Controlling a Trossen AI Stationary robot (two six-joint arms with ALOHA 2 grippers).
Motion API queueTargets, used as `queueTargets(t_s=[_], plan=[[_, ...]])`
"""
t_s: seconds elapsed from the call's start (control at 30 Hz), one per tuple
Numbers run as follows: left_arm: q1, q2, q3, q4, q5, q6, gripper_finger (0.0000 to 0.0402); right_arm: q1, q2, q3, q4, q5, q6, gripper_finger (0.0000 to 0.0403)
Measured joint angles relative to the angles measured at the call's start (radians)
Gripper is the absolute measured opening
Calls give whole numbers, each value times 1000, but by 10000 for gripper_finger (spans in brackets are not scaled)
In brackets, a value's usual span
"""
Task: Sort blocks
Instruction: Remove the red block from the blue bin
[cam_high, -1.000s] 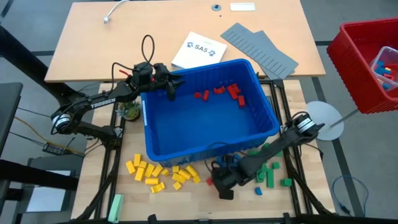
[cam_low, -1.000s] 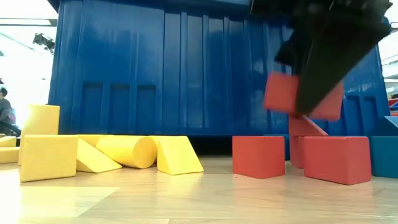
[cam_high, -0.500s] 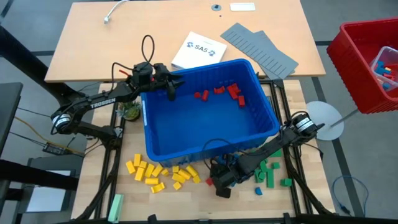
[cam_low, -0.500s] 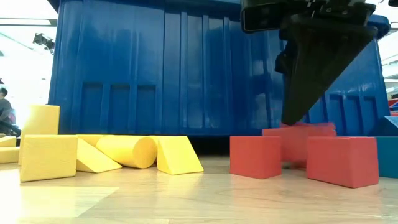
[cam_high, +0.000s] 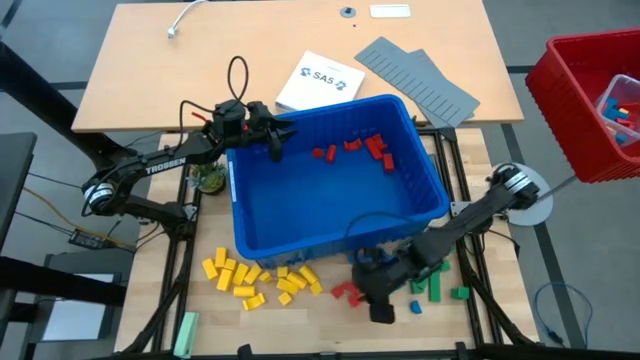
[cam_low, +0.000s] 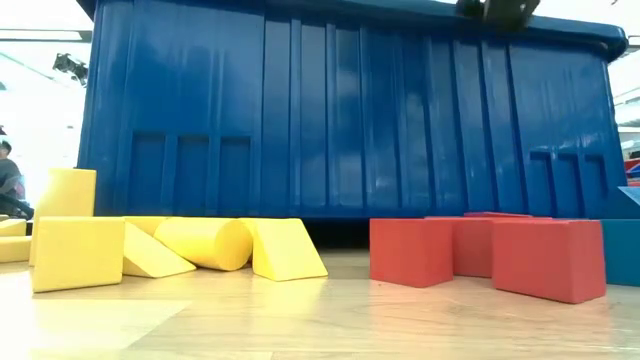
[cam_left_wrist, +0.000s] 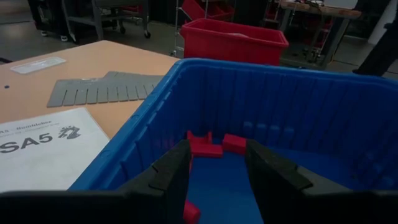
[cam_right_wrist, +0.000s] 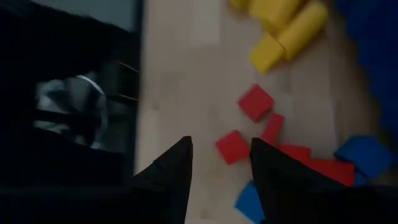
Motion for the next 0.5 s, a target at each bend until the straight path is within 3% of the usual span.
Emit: queueTargets(t_s=[0.13, 0.23, 0.37, 0.5], plan=[[0, 0, 0, 0, 0, 0, 163, 9, -108, 0, 33, 5, 0, 150], [0, 0, 0, -1, 0, 0, 163, -7, -190, 0, 81, 66, -23, 148], [0, 0, 0, -1, 0, 0, 163, -57, -281, 0, 167, 288, -123, 146], [0, 0, 0, 0, 0, 0, 163, -145, -343, 0, 238, 495, -330, 146]])
